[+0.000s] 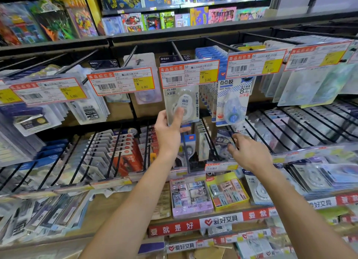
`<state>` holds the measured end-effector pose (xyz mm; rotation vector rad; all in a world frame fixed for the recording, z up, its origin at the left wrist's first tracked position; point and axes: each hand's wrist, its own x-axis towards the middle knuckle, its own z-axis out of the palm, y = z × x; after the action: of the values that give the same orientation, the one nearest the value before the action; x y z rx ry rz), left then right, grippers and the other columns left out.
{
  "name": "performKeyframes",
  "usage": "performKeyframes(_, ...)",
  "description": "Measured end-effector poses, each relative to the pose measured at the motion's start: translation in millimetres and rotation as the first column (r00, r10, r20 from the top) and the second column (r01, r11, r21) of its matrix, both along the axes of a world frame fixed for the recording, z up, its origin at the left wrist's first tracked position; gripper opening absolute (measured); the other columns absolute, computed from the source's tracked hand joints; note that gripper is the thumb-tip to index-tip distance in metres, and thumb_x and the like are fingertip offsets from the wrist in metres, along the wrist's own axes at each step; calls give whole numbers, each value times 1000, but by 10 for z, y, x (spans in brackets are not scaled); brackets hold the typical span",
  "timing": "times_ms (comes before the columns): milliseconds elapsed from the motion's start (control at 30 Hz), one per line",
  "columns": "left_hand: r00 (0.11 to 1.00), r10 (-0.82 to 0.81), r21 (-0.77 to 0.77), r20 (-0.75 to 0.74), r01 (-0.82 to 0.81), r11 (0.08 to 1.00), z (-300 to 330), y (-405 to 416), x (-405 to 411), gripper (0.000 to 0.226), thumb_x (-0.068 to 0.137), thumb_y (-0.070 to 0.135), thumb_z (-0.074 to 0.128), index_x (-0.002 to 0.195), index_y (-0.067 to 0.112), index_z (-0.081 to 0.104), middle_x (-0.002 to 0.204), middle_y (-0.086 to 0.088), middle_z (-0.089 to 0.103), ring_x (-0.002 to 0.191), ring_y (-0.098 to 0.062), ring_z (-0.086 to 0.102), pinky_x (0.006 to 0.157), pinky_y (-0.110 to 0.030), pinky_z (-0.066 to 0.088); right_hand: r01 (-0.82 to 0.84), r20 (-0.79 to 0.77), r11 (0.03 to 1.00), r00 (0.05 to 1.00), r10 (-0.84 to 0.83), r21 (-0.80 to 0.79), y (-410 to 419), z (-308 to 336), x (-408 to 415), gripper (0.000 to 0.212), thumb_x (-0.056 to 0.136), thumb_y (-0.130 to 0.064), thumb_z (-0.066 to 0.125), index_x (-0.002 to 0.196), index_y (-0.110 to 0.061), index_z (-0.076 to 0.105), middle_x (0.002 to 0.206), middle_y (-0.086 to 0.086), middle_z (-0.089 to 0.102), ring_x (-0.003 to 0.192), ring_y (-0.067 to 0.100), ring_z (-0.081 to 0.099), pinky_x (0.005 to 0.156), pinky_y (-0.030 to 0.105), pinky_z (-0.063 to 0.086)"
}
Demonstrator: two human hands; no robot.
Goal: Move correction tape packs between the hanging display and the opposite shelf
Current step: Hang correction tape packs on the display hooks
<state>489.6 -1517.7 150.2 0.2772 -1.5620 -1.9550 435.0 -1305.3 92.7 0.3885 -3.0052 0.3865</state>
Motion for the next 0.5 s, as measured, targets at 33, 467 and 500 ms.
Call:
performKeyframes(33, 1000, -1, 10, 1, 1, 1000, 9, -29, -36, 15, 94, 26, 70, 97, 14, 60, 101, -9, 66, 81, -10, 70, 59, -30, 62, -3, 0, 1000, 1000, 3, -2, 4, -2, 1, 52, 102, -46, 42, 146, -17, 43, 133, 9, 62, 114, 31, 62, 85, 39, 49)
performKeyframes(467, 1000, -21, 7, -17, 21, 1000, 4, -221, -381, 14, 95, 28, 69, 99, 18, 59, 112, -11, 67, 103, -22, 69, 58, -27, 58, -11, -24, 1000, 1000, 11, -9, 6, -22, -3, 53, 102, -45, 41, 146, -16, 43, 132, 9, 63, 112, 30, 64, 83, 38, 50)
performKeyframes(500, 1000, -27, 8, -17, 27, 1000, 7, -230, -404, 15, 95, 29, 69, 100, 18, 59, 112, -10, 68, 106, -24, 69, 58, -27, 58, -11, -25, 1000, 1000, 11, -9, 5, -24, -5, 53, 101, -45, 41, 146, -16, 43, 132, 9, 63, 112, 30, 64, 83, 39, 50)
